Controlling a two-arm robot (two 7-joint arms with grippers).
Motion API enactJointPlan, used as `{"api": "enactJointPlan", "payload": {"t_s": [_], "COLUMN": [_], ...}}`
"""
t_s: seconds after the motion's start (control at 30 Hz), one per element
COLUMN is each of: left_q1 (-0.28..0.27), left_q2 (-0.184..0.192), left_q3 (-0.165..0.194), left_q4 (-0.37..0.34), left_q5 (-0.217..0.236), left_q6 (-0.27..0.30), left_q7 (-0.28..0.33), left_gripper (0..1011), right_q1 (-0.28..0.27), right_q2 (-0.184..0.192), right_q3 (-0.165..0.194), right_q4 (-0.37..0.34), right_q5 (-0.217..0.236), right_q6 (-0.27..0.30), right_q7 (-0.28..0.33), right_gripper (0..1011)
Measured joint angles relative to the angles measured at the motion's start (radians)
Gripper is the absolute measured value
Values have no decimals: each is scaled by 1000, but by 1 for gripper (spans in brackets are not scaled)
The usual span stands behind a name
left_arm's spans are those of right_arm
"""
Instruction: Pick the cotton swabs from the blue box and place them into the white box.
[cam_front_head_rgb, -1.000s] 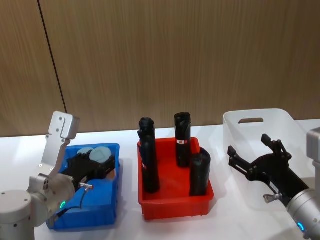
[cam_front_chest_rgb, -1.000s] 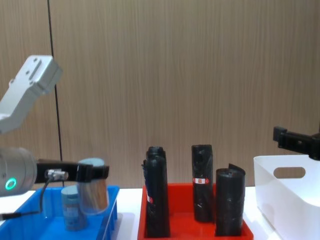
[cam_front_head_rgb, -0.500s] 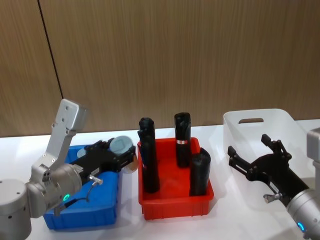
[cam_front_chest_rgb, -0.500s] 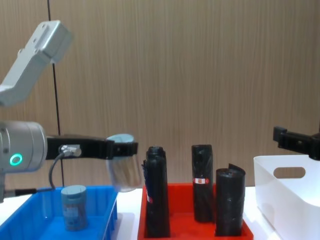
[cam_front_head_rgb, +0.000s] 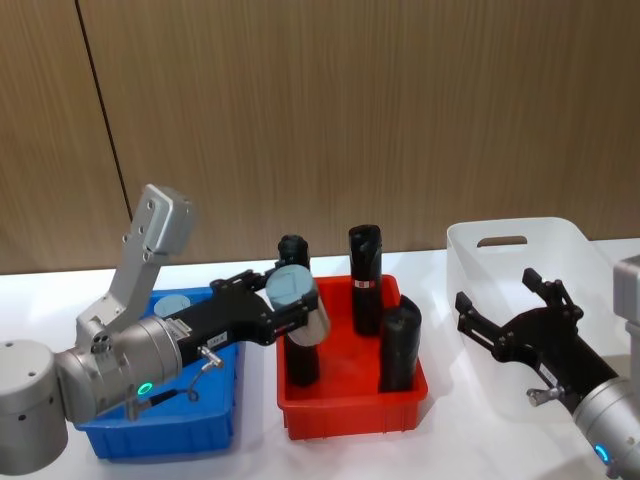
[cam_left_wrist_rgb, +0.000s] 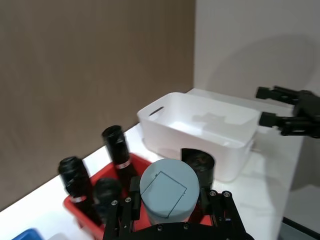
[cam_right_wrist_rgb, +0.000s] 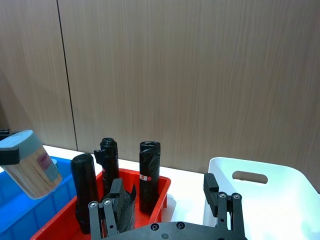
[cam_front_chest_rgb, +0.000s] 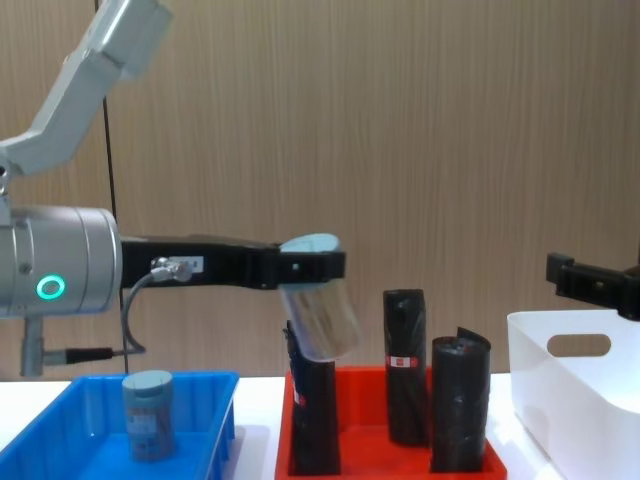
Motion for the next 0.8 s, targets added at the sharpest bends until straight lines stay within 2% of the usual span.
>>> {"api": "enactJointPlan", "payload": {"t_s": [0.4,0.8], "left_q1": [-48,-79], "left_q2": [-13,-14], "left_q3": [15,27], "left_q4": [48,72], "left_q5": [-18,-4], "left_q6": [-45,-63], "left_q7": [-210,-332], "left_gripper": [670,670], "right_q1": [0,0], "right_q2": [0,0], "right_q3": [0,0], "right_q4": [0,0], "right_q5": [0,0], "right_q6": [0,0], "right_q7": [0,0], "right_gripper": [1002,1002]}}
